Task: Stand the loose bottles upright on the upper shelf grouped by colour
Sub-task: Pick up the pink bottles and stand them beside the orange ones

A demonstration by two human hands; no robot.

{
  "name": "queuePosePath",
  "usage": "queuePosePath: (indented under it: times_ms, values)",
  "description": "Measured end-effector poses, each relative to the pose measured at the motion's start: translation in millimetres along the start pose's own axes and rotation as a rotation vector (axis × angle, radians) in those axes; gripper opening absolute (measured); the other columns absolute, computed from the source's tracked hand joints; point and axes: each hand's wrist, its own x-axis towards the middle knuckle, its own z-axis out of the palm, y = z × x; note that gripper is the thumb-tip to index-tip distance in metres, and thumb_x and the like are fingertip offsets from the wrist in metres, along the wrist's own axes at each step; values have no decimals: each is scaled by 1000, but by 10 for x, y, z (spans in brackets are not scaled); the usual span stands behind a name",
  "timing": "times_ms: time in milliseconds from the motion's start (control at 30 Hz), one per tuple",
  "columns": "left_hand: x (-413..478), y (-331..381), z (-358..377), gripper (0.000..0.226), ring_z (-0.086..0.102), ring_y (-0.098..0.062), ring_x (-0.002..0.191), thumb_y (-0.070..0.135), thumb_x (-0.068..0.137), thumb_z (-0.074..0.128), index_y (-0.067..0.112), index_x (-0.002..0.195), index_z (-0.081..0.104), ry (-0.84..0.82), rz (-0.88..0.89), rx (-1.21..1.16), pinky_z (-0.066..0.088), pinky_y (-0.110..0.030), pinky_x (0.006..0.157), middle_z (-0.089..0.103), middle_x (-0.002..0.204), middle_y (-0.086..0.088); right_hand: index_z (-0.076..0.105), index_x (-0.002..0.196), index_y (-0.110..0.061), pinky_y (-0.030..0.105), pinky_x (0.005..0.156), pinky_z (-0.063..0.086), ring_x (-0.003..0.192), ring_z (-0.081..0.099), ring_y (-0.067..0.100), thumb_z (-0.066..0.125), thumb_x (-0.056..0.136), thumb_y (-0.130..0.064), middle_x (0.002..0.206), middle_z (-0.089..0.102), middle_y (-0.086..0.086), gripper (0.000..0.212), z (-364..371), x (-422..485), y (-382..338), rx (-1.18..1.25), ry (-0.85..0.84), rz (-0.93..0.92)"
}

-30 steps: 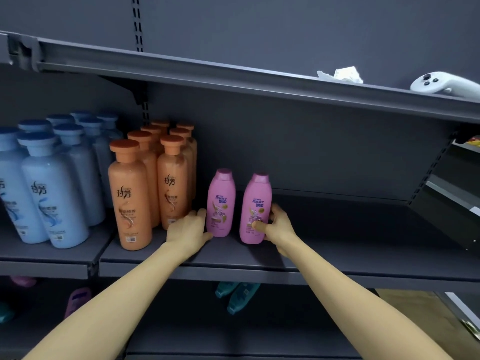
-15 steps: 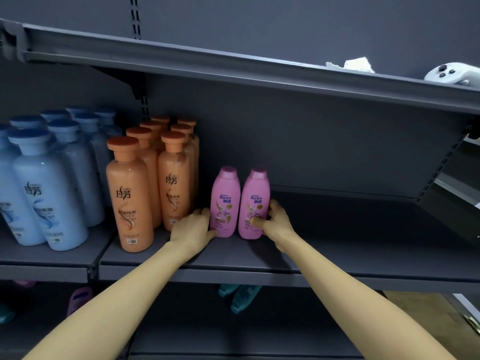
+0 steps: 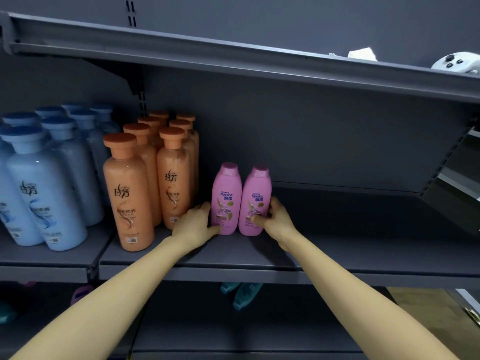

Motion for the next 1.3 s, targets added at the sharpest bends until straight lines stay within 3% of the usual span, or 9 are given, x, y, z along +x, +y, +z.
queuePosePath:
  times_ms: [133, 267, 400, 700, 933, 1300]
  values:
    - [41, 36, 2, 56, 57, -24, 112, 12, 79, 72, 11, 127, 44, 1, -20, -373, 45, -29, 91, 59, 125, -6, 47, 121, -12, 31, 91, 45, 106, 54, 15, 64, 84, 2, 115, 58, 1, 43, 0, -27, -4, 8, -16, -8]
    - [56, 79, 5, 61, 53, -21, 117, 4, 79, 70, 12, 132, 41, -22, -7, -537, 41, -28, 97, 56, 128, -6, 45, 121, -12, 33, 93, 45, 108, 54, 17, 62, 85, 3, 114, 58, 1, 43, 0, -19, -7, -8, -31, -15]
    - [75, 61, 20, 62, 52, -22, 120, 3, 80, 69, 13, 134, 39, -37, -5, -562, 40, -32, 101, 55, 130, -7, 45, 122, -11, 33, 93, 45, 107, 54, 16, 63, 85, 2, 115, 58, 2, 43, 6, -15, -6, -19, -27, -16]
    - [98, 61, 25, 62, 48, -22, 123, 5, 83, 66, 12, 137, 35, -47, 3, -520, 36, -24, 97, 52, 134, -7, 46, 122, -10, 35, 94, 47, 109, 56, 18, 64, 84, 1, 119, 60, 5, 44, 14, -29, 20, -36, -13, -28]
    - [120, 44, 31, 66, 48, -23, 125, 4, 82, 67, 12, 138, 34, -59, 6, -527, 38, -32, 104, 51, 135, -8, 46, 123, -10, 37, 96, 47, 111, 56, 20, 65, 84, 0, 120, 60, 6, 44, 26, -35, 30, -41, 2, -34]
    - [120, 52, 28, 64, 48, -22, 124, 6, 84, 66, 13, 139, 33, -73, -2, -519, 36, -26, 99, 51, 135, -7, 46, 123, -11, 39, 99, 46, 114, 56, 22, 64, 84, 1, 121, 60, 7, 45, 37, -52, 10, -34, 0, -14]
